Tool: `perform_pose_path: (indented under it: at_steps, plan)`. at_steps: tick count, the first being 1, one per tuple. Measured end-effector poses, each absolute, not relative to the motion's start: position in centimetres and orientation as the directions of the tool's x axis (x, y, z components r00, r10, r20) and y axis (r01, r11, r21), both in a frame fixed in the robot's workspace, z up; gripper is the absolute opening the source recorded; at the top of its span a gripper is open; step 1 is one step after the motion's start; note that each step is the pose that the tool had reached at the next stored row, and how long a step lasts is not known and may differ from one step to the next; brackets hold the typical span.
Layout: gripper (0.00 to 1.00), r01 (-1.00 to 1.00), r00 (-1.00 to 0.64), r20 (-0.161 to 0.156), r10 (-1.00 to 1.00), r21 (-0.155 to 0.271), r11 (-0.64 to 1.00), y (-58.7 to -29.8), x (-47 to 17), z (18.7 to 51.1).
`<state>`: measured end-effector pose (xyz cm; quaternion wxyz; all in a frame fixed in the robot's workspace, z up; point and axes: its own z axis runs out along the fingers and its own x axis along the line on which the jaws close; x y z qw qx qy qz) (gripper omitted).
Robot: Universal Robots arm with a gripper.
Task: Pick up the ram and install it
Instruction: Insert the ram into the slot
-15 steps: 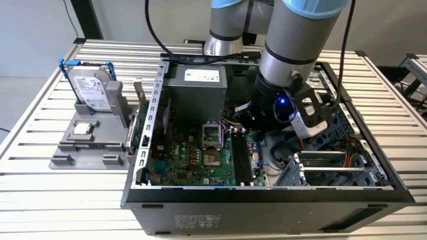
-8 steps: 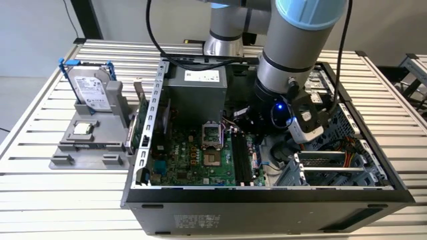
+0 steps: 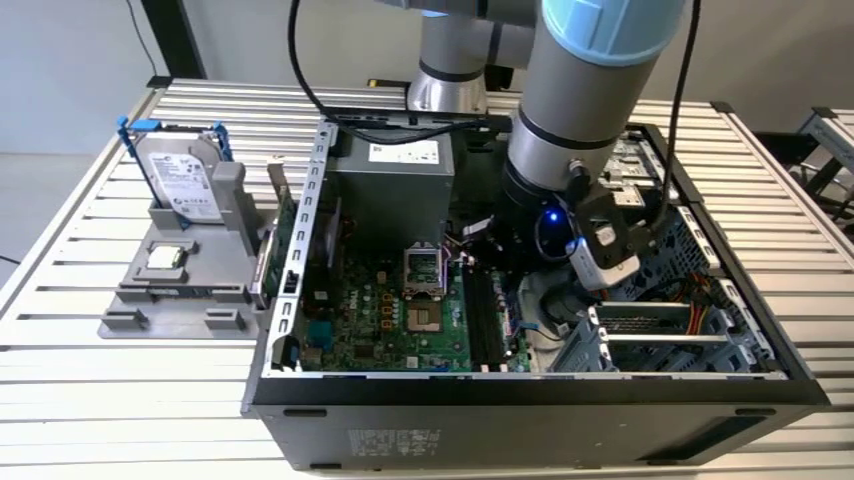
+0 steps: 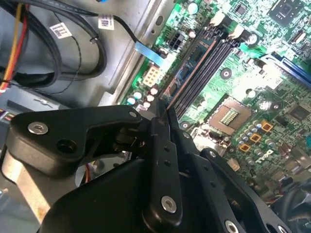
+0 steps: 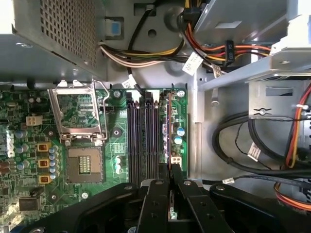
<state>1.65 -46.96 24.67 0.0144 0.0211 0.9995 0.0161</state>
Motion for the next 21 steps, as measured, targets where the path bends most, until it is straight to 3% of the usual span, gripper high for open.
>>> perform_pose_path:
  at_steps: [21]
  plan:
    - [0.0,0.062,-0.998,-0.027,0.063,0.033,0.998,-47.6,1.3,22.7]
